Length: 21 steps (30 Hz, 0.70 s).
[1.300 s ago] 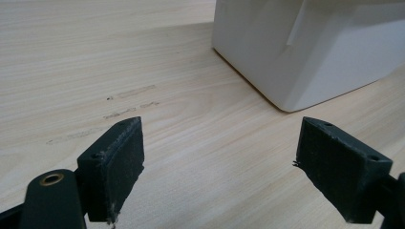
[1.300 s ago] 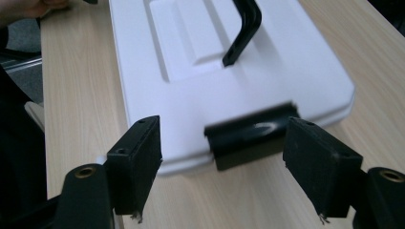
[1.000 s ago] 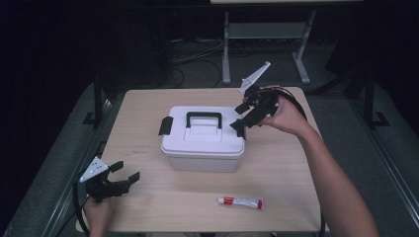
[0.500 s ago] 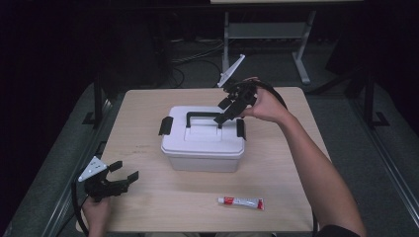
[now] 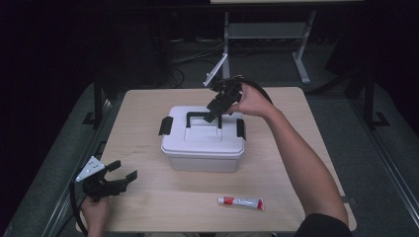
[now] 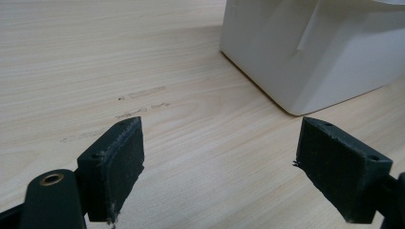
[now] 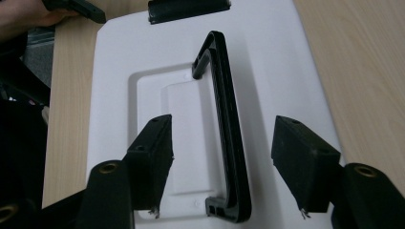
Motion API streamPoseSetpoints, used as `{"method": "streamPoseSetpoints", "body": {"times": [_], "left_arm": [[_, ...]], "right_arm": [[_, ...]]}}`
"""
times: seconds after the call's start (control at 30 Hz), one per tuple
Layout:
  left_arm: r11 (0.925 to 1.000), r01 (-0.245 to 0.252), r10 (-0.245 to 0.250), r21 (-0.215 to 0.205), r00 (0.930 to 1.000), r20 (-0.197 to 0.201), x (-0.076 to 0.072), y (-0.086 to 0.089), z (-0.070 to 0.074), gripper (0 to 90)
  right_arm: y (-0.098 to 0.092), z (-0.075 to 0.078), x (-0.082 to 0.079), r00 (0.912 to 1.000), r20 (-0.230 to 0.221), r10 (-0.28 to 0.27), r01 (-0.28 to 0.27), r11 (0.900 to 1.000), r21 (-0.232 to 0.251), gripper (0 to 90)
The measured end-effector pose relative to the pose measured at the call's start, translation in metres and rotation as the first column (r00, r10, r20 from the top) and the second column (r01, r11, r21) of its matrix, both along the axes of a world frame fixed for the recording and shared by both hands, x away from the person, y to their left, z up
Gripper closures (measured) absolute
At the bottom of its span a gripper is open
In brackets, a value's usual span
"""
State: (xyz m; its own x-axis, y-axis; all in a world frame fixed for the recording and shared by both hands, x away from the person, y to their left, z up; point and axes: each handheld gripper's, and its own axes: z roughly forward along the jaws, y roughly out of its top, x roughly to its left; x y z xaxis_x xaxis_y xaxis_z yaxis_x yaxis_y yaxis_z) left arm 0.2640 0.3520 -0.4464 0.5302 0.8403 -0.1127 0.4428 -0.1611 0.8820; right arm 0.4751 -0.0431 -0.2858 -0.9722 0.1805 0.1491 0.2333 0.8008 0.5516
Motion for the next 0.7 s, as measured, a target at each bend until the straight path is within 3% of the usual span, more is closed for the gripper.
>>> {"method": "streamPoseSetpoints", "body": {"times": [0.27,0.5,0.7], "left_arm": [[1.0,-0.005,0.005,-0.004,1.0,0.0,0.0,0.001,0.0,15.9],[0.9999,-0.01,0.01,-0.012,0.9999,0.002,0.0,0.003,0.0,15.8],[0.9998,-0.012,0.012,-0.016,0.9999,0.003,0.0,0.003,0.0,15.9]], "right_arm": [[0.01,-0.007,0.004,0.9993,-0.036,0.012,-0.013,1.0,-0.012,60.7],[0.014,-0.006,0.002,0.9999,-0.016,0.007,-0.008,1.0,-0.026,75.9],[0.016,-0.005,-0.002,0.9999,-0.009,0.012,-0.013,0.999,-0.039,79.5]]}}
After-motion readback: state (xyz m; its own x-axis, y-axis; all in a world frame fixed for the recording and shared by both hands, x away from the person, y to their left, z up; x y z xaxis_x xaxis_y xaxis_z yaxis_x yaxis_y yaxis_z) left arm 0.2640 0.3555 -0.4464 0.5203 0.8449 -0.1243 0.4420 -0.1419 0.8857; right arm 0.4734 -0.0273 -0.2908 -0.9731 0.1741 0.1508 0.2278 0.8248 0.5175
